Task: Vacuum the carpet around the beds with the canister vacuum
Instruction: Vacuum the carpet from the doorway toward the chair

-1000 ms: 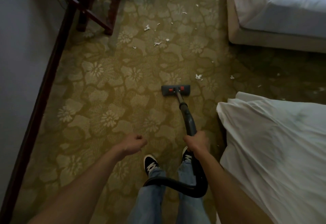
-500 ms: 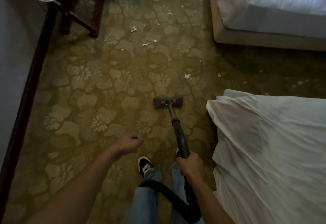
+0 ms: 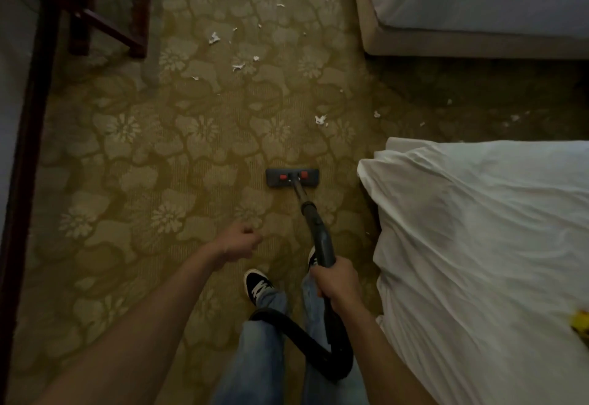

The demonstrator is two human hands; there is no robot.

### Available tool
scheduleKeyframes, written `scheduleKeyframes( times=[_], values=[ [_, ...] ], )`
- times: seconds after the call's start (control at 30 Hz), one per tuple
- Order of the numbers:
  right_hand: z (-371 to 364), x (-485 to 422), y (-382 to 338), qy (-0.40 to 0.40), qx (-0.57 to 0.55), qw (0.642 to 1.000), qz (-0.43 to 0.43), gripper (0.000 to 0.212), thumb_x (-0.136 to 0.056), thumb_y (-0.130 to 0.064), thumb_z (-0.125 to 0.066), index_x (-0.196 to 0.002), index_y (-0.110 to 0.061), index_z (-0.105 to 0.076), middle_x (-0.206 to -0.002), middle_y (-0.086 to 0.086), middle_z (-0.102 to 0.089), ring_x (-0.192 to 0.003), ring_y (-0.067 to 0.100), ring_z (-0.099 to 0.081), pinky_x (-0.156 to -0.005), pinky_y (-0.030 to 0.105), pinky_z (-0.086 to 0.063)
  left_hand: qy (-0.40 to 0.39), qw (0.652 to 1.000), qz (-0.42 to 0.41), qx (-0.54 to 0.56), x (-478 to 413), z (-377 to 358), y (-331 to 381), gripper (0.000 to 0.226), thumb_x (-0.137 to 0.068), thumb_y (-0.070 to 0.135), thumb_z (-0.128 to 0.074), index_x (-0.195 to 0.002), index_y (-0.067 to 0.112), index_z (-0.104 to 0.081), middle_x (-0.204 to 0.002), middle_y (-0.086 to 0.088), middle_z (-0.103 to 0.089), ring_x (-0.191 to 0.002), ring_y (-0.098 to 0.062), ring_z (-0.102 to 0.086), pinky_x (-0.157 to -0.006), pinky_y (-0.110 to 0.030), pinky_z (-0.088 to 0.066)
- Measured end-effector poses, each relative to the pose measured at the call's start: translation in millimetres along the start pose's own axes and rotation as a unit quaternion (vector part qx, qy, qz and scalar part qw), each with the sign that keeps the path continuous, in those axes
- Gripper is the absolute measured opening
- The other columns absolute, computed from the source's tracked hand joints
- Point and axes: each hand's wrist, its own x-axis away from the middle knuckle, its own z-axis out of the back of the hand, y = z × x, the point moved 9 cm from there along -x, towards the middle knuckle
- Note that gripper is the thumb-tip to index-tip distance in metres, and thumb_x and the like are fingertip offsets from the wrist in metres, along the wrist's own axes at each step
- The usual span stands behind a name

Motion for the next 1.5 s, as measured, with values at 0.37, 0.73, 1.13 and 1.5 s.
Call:
scheduleKeyframes(
  times=[0.37, 0.73, 1.13, 1.5],
  values=[
    [10, -11, 4, 0.019, -0.040, 0.999, 0.007, 0.045, -0.061, -0.037, -0.065, -0.101, -0.014, -0.066, -0.089, 0.013, -0.072, -0.075, 0.031, -0.073, -0.066, 0.044, -0.064, -0.001, 1.000, -0.013, -0.025, -1, -21, 24, 0.015, -0.102, 0.026, -0.054, -0.103, 0.014, -0.063, -0.105, -0.008, -0.063, -0.087, -0.018, -0.063, -0.063, -0.026, -0.040],
    [62, -5, 25, 0.035, -0.117, 0.992, -0.016, 0.017, -0.082, -0.014, -0.073, -0.098, -0.008, -0.069, -0.078, 0.011, -0.069, -0.058, 0.017, -0.062, -0.048, 0.025, -0.047, -0.007, 0.998, -0.026, -0.061, -8, -50, 61, 0.025, -0.102, 0.025, -0.054, -0.111, 0.005, -0.067, -0.106, -0.012, -0.065, -0.090, -0.022, -0.064, -0.061, -0.026, -0.043],
    [83, -16, 25, 0.043, -0.130, 0.990, -0.022, 0.022, -0.085, -0.019, -0.073, -0.104, -0.014, -0.065, -0.087, 0.009, -0.071, -0.067, 0.018, -0.066, -0.053, 0.026, -0.049, -0.034, 0.992, -0.062, -0.103, -19, -88, 101, 0.025, -0.103, 0.021, -0.054, -0.114, 0.002, -0.065, -0.105, -0.012, -0.064, -0.092, -0.020, -0.061, -0.070, -0.025, -0.050],
    [112, -84, -80, 0.057, -0.072, 0.994, 0.052, 0.033, -0.090, -0.018, -0.069, -0.121, -0.010, -0.066, -0.093, 0.001, -0.065, -0.079, 0.015, -0.062, -0.056, 0.023, -0.046, -0.004, 0.998, -0.024, -0.064, -47, -52, 141, 0.024, -0.103, 0.025, -0.053, -0.115, 0.007, -0.065, -0.114, -0.013, -0.068, -0.090, -0.017, -0.063, -0.059, -0.020, -0.044]
  ],
)
